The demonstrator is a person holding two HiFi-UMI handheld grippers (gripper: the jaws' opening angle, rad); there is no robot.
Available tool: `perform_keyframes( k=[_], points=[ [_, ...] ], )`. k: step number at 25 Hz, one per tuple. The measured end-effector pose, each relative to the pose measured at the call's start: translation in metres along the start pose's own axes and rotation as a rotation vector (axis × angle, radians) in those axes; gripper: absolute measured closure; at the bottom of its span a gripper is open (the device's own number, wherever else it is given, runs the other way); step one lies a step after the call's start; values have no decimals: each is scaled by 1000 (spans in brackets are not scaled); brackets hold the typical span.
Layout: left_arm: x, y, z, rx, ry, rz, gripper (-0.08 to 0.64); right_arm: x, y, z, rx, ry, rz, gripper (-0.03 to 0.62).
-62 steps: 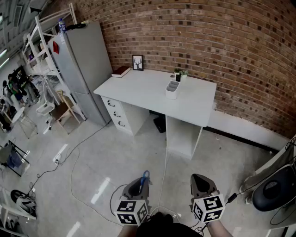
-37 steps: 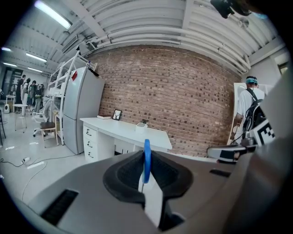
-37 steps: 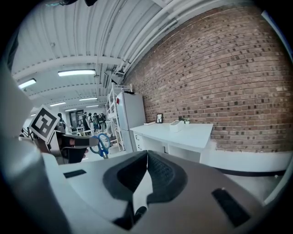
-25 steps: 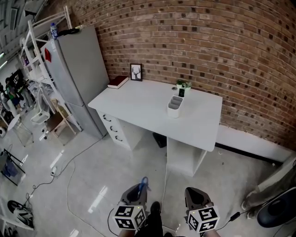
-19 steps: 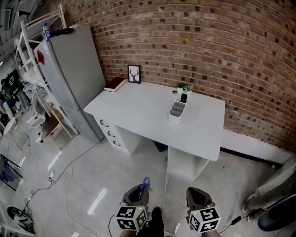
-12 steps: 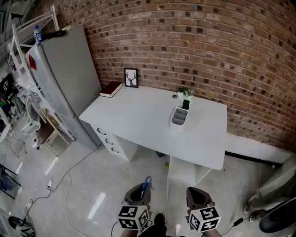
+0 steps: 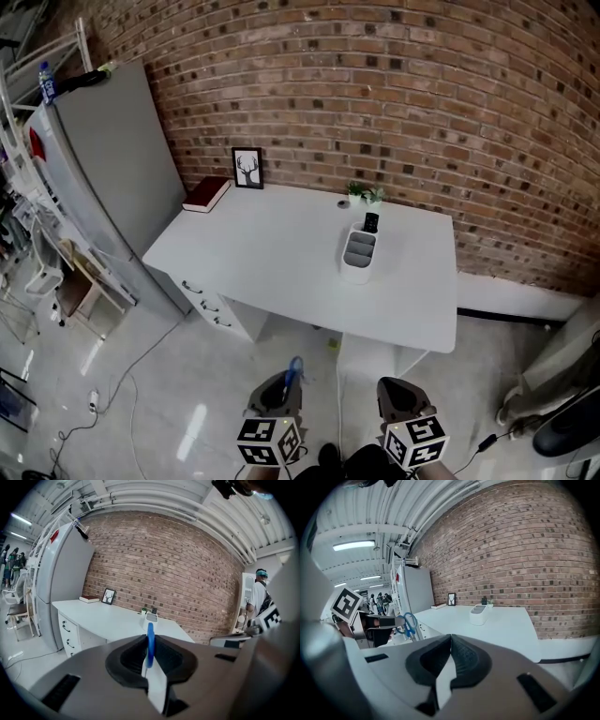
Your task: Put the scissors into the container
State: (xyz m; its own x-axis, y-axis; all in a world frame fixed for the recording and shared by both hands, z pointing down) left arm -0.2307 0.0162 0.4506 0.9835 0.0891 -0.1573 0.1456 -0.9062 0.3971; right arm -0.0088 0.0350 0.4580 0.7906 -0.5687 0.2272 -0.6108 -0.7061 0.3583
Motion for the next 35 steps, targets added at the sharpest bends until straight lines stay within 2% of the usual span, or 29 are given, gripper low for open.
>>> perform_keyframes(
  k=[7,15,25,35],
  points=[
    [-7,15,5,-4,-10,4,518,8,14,8,11,2,-11,592],
    [5,57,22,15,-6,16,518,47,39,21,22,-2,5,591],
    [27,124,64,58,5,34,518,109,74,49,17,-7,27,592],
    [49,178,113,119,51,29,518,146,98,63,3,-8,58,591]
  ],
)
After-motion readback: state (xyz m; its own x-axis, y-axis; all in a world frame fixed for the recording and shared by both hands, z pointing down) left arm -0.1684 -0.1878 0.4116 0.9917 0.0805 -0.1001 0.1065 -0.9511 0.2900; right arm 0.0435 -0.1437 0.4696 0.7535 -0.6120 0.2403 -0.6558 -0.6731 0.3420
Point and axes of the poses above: the fingertips, and each gripper's own axes: y forward along the fingers, x to its right, z out of its top, the point moved 6 cm from there along -y, backward along the fingers, and after that the axes turned 14 degrees about z, right-handed, at the moved point
